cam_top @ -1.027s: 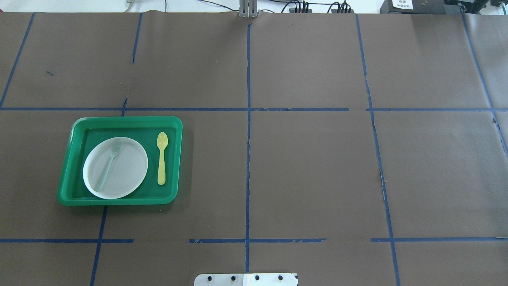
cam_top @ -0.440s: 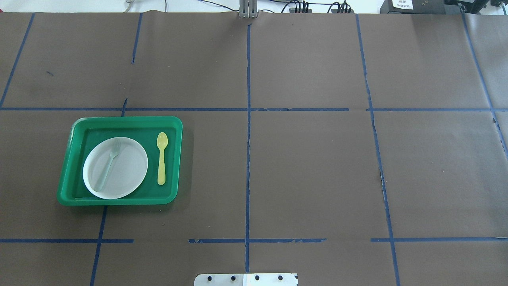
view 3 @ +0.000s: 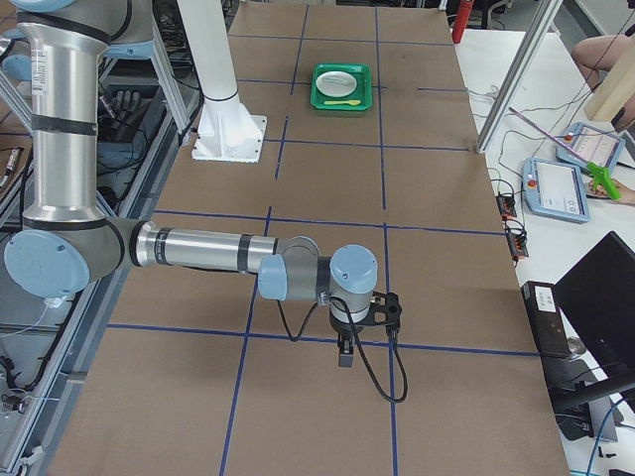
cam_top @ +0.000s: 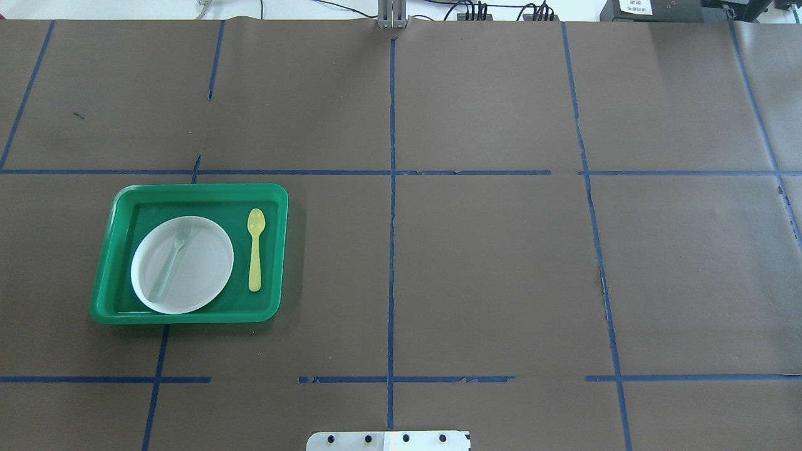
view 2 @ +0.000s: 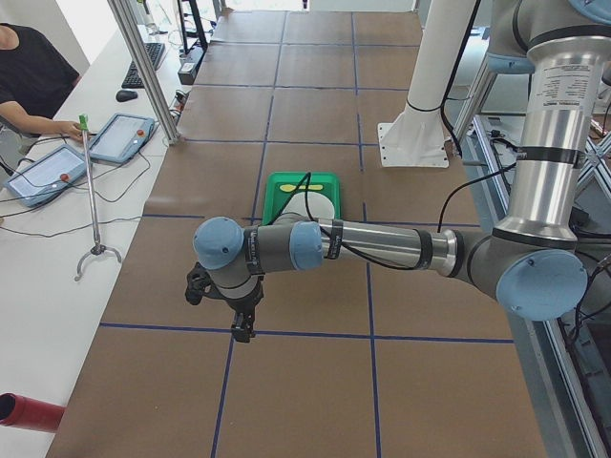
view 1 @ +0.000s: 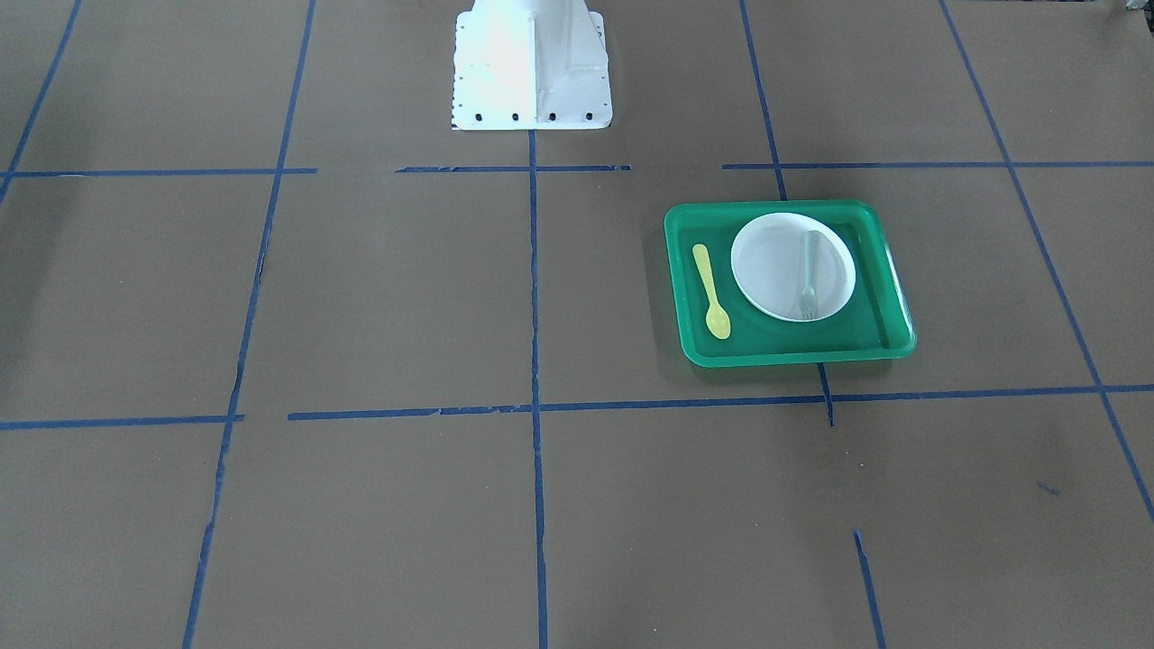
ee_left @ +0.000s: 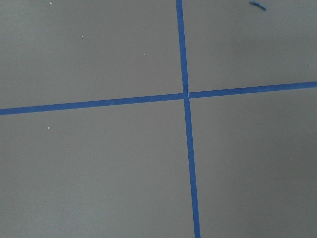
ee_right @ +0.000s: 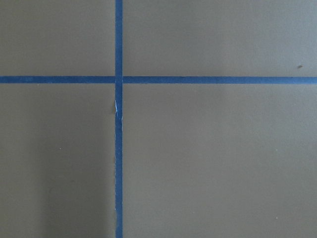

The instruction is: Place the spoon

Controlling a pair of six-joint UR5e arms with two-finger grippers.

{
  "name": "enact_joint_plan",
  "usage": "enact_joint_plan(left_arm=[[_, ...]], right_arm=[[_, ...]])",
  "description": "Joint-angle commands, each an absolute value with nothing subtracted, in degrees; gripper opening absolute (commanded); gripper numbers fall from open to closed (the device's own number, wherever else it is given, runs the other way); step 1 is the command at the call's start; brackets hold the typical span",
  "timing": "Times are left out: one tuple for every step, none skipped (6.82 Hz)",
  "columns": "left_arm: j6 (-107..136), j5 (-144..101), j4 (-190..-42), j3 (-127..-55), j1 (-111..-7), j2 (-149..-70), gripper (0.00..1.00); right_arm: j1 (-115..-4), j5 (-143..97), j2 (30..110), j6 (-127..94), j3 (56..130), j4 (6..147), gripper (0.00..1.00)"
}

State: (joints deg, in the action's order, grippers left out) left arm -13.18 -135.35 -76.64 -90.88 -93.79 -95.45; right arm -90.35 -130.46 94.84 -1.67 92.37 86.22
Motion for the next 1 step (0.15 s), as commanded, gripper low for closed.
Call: enact_joint_plan(left_arm=[[-13.18,-135.35,-76.64,-90.97,-93.78,-95.62,1.0]], right_arm=[[-90.35,-130.43,94.92,-1.67,92.37,86.22,1.0]])
